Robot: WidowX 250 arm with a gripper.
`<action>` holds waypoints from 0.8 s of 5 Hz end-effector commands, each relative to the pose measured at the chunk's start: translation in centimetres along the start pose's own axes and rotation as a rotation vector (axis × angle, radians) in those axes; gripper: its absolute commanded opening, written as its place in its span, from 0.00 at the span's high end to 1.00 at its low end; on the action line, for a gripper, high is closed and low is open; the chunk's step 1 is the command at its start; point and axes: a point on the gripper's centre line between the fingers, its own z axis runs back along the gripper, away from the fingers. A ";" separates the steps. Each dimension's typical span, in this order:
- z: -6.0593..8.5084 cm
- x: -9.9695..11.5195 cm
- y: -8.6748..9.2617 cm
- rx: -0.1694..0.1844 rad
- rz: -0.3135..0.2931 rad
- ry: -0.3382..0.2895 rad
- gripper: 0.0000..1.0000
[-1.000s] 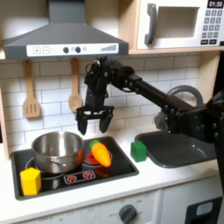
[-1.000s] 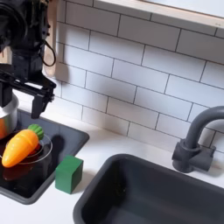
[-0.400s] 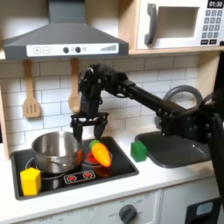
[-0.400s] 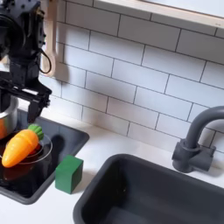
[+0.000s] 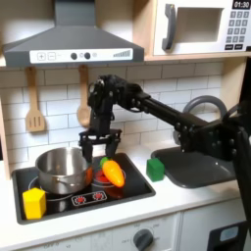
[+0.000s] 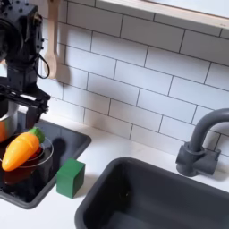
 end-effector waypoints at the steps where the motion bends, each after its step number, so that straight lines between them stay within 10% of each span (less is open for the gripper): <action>1: -0.9 -0.5 -0.2 -0.007 -0.001 0.021 0.02; 2: -0.7 -0.7 -0.2 -0.012 -0.008 0.017 1.00; 4: -1.9 -1.7 -0.1 -0.019 -0.018 0.061 1.00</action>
